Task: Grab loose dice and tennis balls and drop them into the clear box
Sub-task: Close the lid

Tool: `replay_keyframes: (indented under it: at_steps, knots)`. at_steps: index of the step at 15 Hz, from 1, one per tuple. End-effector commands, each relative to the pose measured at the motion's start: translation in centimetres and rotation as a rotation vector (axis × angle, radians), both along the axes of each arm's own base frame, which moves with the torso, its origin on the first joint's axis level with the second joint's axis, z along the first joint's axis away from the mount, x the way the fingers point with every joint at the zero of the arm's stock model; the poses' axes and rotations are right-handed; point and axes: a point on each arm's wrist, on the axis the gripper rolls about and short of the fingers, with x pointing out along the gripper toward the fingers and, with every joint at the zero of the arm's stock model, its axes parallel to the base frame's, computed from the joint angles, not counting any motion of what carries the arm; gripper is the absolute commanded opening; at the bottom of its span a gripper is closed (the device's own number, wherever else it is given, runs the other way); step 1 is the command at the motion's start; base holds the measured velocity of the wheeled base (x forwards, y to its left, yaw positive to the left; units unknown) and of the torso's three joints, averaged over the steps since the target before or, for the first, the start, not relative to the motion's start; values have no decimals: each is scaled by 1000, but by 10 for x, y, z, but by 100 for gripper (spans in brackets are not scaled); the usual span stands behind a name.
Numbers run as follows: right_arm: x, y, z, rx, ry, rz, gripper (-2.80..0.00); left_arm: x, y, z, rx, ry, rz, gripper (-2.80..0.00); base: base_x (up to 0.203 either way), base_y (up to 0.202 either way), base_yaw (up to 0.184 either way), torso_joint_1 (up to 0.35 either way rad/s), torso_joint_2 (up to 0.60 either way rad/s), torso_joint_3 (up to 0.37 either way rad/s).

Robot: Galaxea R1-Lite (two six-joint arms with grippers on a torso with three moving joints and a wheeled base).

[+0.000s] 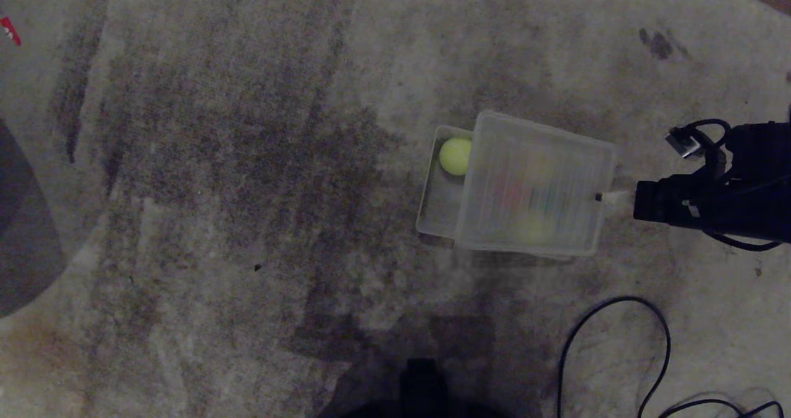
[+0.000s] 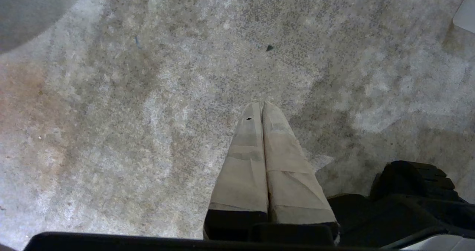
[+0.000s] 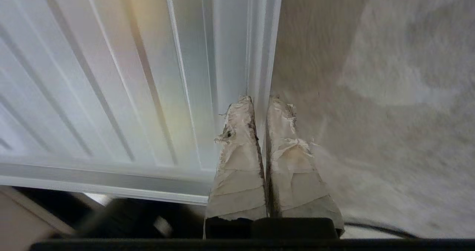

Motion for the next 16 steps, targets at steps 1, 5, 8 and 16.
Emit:
replay_keyframes:
  at_steps: [1, 5, 8, 16]
  knots:
    - [3, 4, 13, 48, -19, -1, -280, 0, 0, 0, -1, 2, 1, -280, 0, 0, 0, 0, 0, 0]
    - [1, 13, 22, 81, 22, 20, -280, 0, 0, 0, -1, 2, 1, -280, 0, 0, 0, 0, 0, 0]
    - [1, 21, 26, 85, 19, 50, -280, 0, 0, 0, -1, 2, 1, -280, 0, 0, 0, 0, 0, 0]
    - [-7, 34, 20, 7, 85, 163, -280, 0, 0, 0, -1, 1, 3, -280, 0, 0, 0, 0, 0, 0]
